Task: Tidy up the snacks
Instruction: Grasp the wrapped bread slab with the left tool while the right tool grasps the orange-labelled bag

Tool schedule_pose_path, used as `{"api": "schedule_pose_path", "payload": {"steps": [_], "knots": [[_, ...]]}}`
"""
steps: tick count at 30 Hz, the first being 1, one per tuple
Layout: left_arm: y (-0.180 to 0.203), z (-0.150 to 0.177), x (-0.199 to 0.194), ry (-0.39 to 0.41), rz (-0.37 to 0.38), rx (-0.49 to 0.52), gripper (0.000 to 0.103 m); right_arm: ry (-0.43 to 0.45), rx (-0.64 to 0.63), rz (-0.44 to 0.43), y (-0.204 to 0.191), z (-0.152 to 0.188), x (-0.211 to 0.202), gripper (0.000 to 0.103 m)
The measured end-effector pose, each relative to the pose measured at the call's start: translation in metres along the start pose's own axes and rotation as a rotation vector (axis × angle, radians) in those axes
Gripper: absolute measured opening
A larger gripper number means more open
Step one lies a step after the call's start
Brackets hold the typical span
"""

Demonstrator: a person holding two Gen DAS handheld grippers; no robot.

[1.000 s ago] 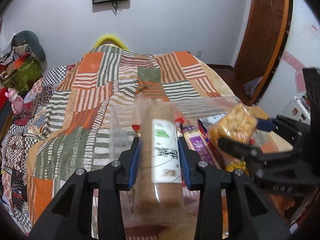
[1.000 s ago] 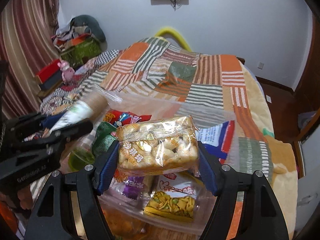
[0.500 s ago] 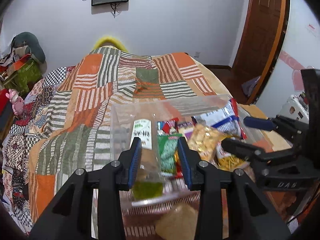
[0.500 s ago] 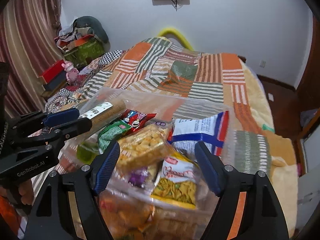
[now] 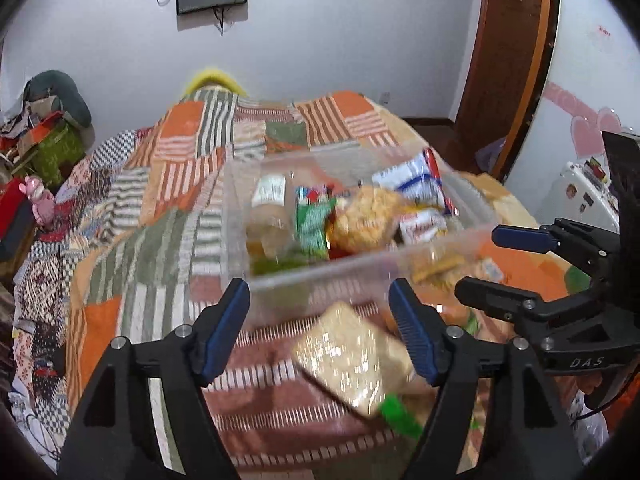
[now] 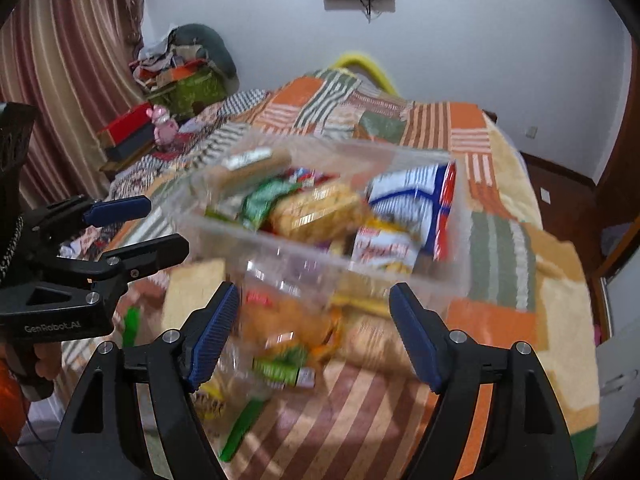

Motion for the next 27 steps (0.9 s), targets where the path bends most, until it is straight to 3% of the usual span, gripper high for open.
{"api": "schedule_pose_path", "payload": {"steps": [7,13,15,18,27], "knots": [[0.008,0.032,0.032,-0.094,0.093,-0.077,0.072,-0.105,0.04,-0.026,-0.001,0.027,0.031,0.072],[0.017,0.035,0.045,-0.095,0.147,-0.116,0.077,-0.094,0.004,-0.016,-0.007,0.027,0.035,0.066],[0.019,0.037,0.049,-0.099,0.164,-0.128,0.079,-0.09,-0.003,-0.02,-0.008,0.027,0.035,0.059],[0.017,0.039,0.047,-0.094,0.15,-0.103,0.082,-0.101,-0.014,-0.048,-0.012,0.03,0.032,0.041],[-0.012,0.068,0.03,-0.146,0.039,-0.049,0.082,-0.076,-0.003,-0.003,0.005,0.036,0.018,0.037]]}}
Point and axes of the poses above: each gripper's, at about its wrist camera, not at the fingertips, and x roughly the way its jaws point, y to its right, z to its underside, the point moved 8 cm from there along x, roughly the way its jaws point, and after that the axes turned 15 degrees about x, right-handed, at the moved point
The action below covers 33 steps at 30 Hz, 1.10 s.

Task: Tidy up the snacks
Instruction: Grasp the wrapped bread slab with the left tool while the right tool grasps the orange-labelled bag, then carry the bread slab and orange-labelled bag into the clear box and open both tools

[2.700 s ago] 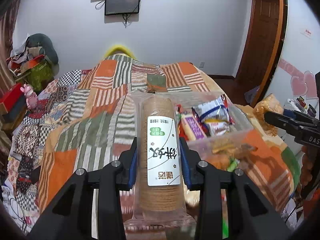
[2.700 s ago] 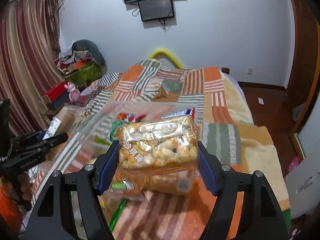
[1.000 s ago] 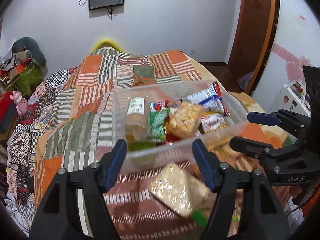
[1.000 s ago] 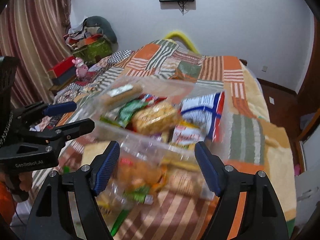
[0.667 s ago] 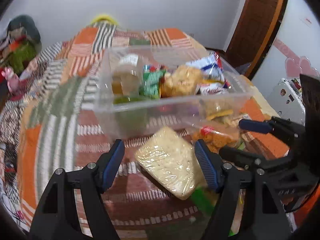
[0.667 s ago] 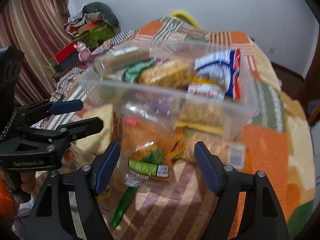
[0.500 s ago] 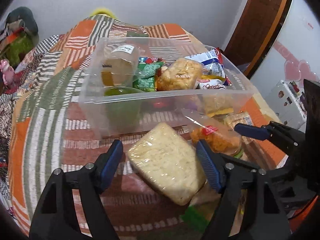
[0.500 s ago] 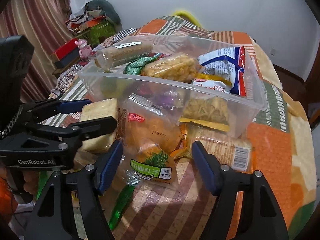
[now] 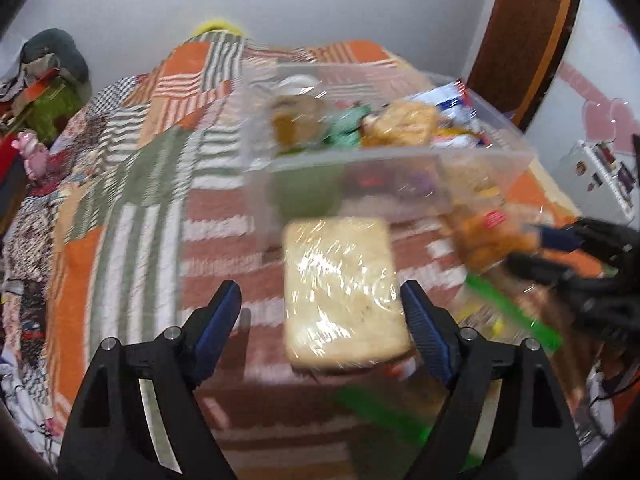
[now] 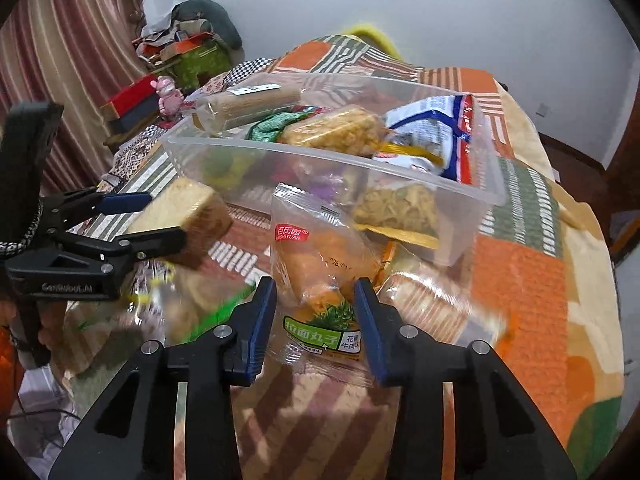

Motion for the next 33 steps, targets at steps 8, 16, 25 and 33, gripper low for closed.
{"api": "schedule_pose_path", "payload": {"steps": [8,16,25,33], "knots": [[-0.007,0.014,0.009,-0.016,0.022,-0.055,0.078,-0.023,0.007,-0.002,0.004,0.005,-0.003,0.04],[0.003,0.0,0.012,0.025,0.022,-0.028,0.056,-0.053,0.106,-0.023,0.01,0.004,0.012,0.052],[0.008,0.001,-0.013,0.056,-0.035,0.026,0.055,-0.026,0.118,-0.048,0.01,0.007,-0.002,0.038],[0.011,-0.019,-0.053,0.141,-0.047,0.028,0.055,0.065,0.059,-0.032,-0.001,-0.004,-0.032,0.037]]}}
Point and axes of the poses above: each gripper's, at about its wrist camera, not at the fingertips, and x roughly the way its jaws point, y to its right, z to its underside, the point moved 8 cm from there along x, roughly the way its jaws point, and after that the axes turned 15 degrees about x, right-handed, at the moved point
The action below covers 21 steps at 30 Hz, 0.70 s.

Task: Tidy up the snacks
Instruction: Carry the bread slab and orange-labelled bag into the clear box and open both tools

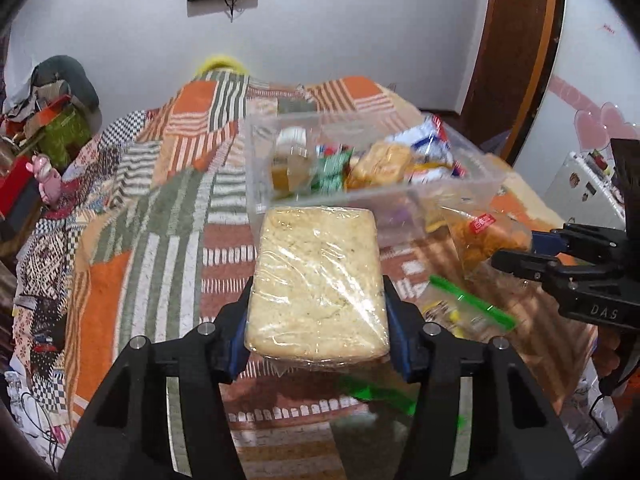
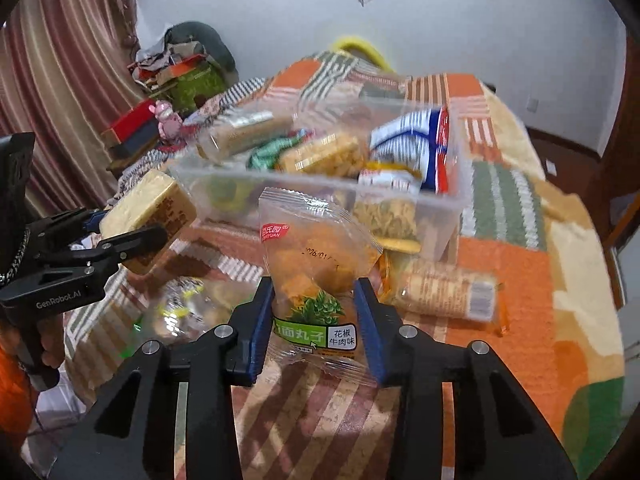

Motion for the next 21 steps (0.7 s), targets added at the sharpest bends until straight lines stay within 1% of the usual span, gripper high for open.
{"api": "schedule_pose_path", "payload": {"steps": [5,8,11,14,17,21], "knots": [[0.001,-0.024,-0.017,0.061,0.002,-0.011,0.055,0.069,-0.004,-0.011,-0.001,-0.019,-0.021,0.037],[0.0,-0.037,-0.02,0.083,-0.01,-0.011,0.055,0.115,0.0,-0.009,0.0,-0.036,-0.031,0.037],[-0.001,-0.051,-0.019,0.102,-0.004,-0.02,0.055,0.158,0.007,-0.007,0.001,-0.053,-0.037,0.037],[-0.001,-0.068,-0.016,0.123,0.003,-0.026,0.055,0.185,0.012,-0.009,-0.001,-0.068,-0.038,0.037],[-0.002,-0.08,-0.012,0.135,-0.006,-0.02,0.055,0.206,0.015,-0.009,-0.003,-0.081,-0.036,0.037],[-0.006,-0.098,0.002,0.135,-0.019,-0.023,0.055,0.22,0.009,0.004,-0.004,-0.096,-0.028,0.037]]}}
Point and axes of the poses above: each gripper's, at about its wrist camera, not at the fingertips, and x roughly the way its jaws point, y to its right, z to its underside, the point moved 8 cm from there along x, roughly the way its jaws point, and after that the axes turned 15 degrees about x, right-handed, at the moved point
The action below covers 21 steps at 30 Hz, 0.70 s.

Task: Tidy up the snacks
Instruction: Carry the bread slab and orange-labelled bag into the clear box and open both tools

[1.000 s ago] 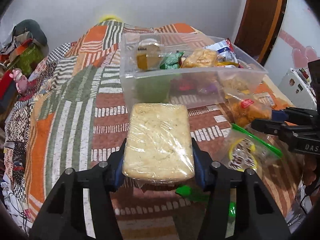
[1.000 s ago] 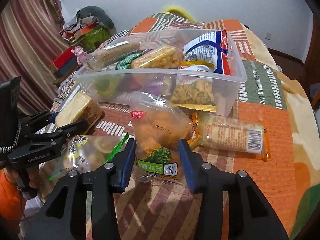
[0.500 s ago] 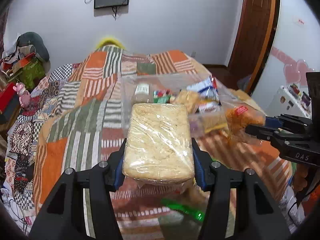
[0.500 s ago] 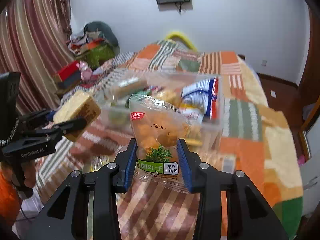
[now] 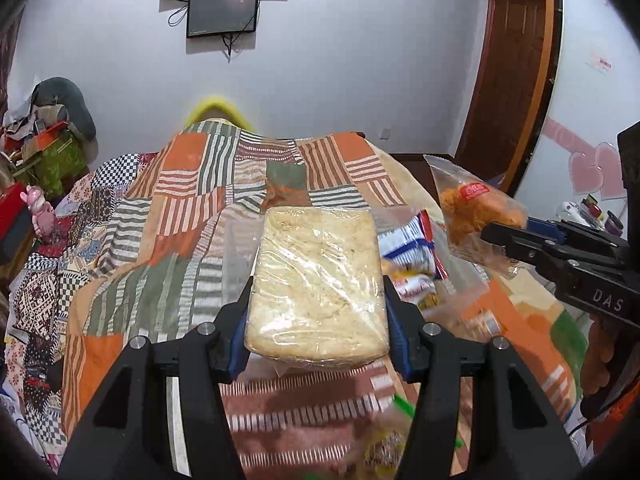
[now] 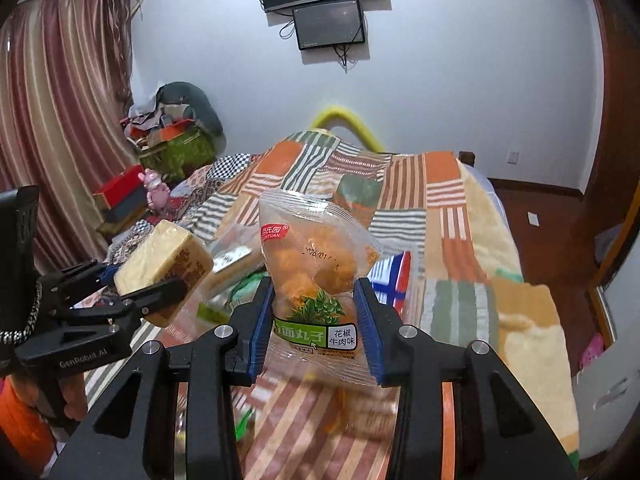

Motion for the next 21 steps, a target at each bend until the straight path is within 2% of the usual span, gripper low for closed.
{"api": "schedule_pose_path", "payload": {"steps": [10,14,21], "knots": [[-0.009,-0.017,0.055,-0.045,-0.005,-0.005,0.055,-0.042,-0.002,0.028,0.008,-0.015,0.044,0.037],[-0.008,-0.022,0.075,-0.052,0.012,-0.013,0.055,-0.083,-0.018,0.047,0.01,-0.009,0.065,0.037],[-0.012,-0.032,0.093,-0.042,-0.002,-0.014,0.055,-0.16,-0.02,0.091,0.02,0.005,0.094,0.04]]}}
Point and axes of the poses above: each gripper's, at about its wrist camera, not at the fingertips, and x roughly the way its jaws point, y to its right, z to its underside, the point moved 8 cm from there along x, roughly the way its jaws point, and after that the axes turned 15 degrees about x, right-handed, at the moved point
